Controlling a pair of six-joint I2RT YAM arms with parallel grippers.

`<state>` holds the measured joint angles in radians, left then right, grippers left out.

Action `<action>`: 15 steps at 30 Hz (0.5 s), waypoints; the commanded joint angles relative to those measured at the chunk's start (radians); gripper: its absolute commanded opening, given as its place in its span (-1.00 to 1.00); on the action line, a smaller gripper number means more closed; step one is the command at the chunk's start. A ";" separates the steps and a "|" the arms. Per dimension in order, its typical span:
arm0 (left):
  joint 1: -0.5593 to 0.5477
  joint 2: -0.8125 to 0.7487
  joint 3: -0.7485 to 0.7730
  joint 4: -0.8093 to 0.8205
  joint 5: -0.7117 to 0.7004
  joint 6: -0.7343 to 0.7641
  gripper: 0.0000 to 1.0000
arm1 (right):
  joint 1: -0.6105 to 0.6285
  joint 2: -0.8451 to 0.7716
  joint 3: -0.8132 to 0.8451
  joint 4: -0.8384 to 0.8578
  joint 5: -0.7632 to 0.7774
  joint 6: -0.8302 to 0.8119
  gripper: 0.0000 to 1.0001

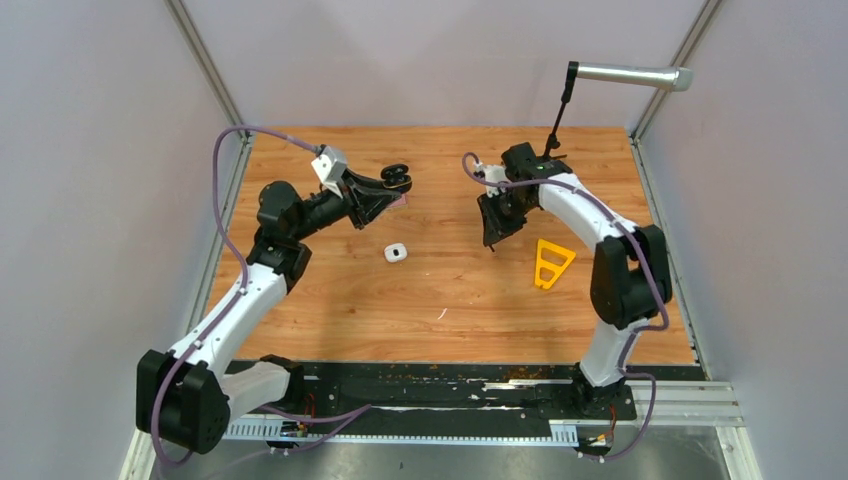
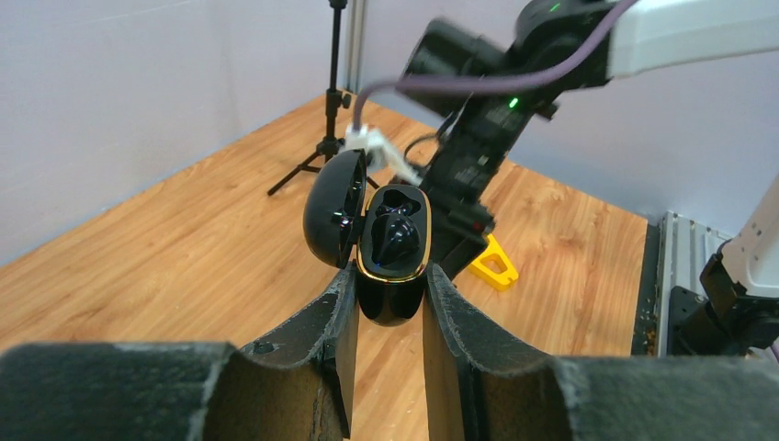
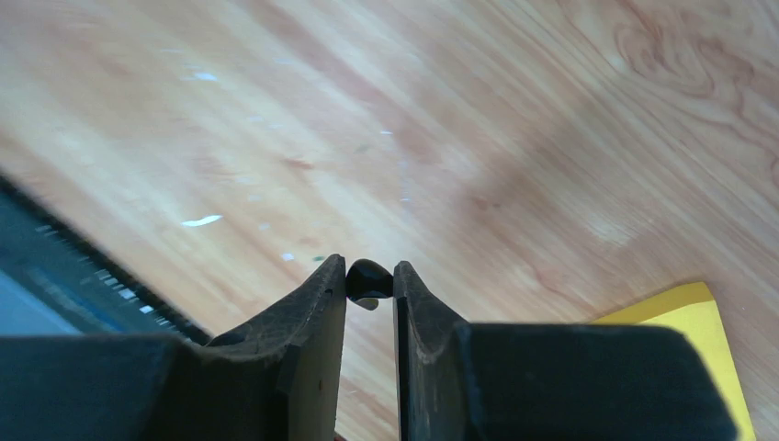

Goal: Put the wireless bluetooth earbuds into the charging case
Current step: Pick up the earbud from the center of the board.

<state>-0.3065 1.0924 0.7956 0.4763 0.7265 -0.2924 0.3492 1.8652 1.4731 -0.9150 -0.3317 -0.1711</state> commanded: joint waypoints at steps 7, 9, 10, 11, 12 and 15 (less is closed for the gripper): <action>0.004 0.155 0.200 0.086 0.095 0.001 -1.00 | -0.035 -0.412 0.087 0.034 -0.586 -0.163 -1.00; 0.004 0.183 0.215 0.106 0.099 -0.010 -1.00 | -0.035 -0.489 0.082 0.110 -0.638 -0.141 -1.00; 0.003 0.197 0.223 0.120 0.103 -0.023 -1.00 | -0.033 -0.517 0.078 0.156 -0.653 -0.112 -1.00; 0.000 0.208 0.234 0.134 0.108 -0.040 -1.00 | -0.034 -0.536 0.075 0.208 -0.660 -0.073 -1.00; -0.005 0.216 0.245 0.142 0.115 -0.044 -1.00 | -0.033 -0.551 0.074 0.254 -0.663 -0.031 -1.00; -0.019 0.224 0.267 0.147 0.133 -0.043 -1.00 | -0.030 -0.554 0.097 0.381 -0.676 0.081 -1.00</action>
<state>-0.3115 1.3109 1.0046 0.5518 0.8162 -0.3134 0.3138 1.3106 1.5288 -0.7555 -0.9108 -0.2264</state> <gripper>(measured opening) 0.344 0.233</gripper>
